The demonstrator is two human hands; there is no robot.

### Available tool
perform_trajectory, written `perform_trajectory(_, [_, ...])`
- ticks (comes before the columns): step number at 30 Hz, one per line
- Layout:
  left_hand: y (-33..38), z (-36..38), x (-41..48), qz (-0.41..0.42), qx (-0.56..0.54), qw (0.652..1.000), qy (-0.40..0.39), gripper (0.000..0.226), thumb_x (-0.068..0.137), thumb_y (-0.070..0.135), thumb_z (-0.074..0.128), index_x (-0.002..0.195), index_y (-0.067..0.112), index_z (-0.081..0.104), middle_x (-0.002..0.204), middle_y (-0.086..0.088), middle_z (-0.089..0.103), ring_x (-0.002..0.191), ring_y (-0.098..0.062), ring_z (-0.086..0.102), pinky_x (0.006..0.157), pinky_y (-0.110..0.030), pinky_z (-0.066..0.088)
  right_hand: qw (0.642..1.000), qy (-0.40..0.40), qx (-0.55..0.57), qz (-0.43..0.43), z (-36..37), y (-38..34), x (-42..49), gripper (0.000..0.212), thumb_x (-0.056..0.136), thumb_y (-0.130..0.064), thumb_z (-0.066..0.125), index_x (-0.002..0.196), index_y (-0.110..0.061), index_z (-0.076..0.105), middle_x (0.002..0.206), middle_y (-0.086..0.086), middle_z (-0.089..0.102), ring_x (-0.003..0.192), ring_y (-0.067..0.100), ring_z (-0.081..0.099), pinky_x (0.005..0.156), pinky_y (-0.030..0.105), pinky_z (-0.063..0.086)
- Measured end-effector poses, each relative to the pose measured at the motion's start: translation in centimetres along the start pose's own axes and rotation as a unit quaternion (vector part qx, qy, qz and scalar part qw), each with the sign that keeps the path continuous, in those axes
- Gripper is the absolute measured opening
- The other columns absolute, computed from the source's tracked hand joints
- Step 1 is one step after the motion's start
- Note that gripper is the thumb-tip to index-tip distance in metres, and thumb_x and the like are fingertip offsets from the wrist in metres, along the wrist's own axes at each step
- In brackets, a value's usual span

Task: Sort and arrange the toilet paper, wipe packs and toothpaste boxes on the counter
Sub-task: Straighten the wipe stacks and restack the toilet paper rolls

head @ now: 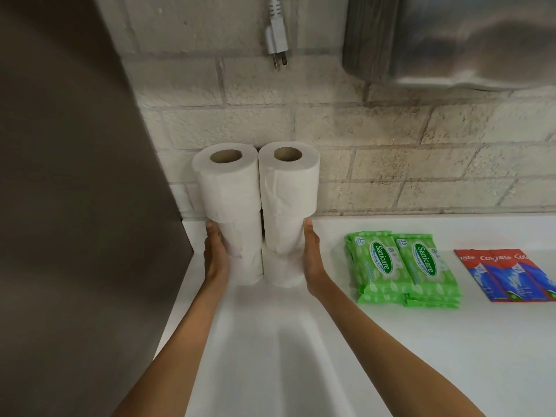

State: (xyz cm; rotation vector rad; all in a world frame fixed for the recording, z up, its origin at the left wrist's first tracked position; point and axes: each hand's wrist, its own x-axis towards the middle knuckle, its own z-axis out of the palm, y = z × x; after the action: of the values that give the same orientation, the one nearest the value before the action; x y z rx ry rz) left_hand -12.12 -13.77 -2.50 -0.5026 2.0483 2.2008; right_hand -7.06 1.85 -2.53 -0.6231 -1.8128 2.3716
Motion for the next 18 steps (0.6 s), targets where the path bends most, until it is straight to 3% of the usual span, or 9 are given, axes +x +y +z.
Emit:
perform_trajectory(5, [-1.1,0.6,-1.3,-0.047,0.037,0.997,0.050,0.083,0.081,0.076,0.010,0.141,0.023,0.033,0.148,-0.007,0.036,0.135,-0.031,0.034,0.112,-0.055,0.026,1.000,0.017,0.004,0.012,0.2,0.6,-0.6,0.070,0.090,-0.062,0.030,0.147,-0.023,0.018,0.153,-0.002,0.025,0.140,0.017,0.025,0.111,0.033,0.022])
perform_trajectory(9, [-1.3,1.2,-1.7,-0.062,0.017,0.997,0.049,0.078,0.083,0.073,0.013,0.143,0.026,0.028,0.151,-0.007,0.030,0.139,-0.030,0.027,0.113,-0.055,0.023,1.000,0.017,0.002,0.020,0.3,0.7,-0.8,0.070,0.090,-0.062,0.030,0.148,-0.023,0.018,0.154,-0.002,0.024,0.141,0.018,0.024,0.113,0.035,0.021])
perform_trajectory(18, [-0.9,1.3,-1.3,-0.064,-0.006,0.997,0.053,0.077,0.082,0.074,0.017,0.138,0.024,0.035,0.147,-0.006,0.036,0.135,-0.029,0.034,0.112,-0.054,0.026,1.000,0.008,-0.015,0.023,0.3,0.6,-0.8,0.069,0.091,-0.060,0.029,0.148,-0.021,0.018,0.154,-0.001,0.024,0.140,0.019,0.025,0.113,0.035,0.022])
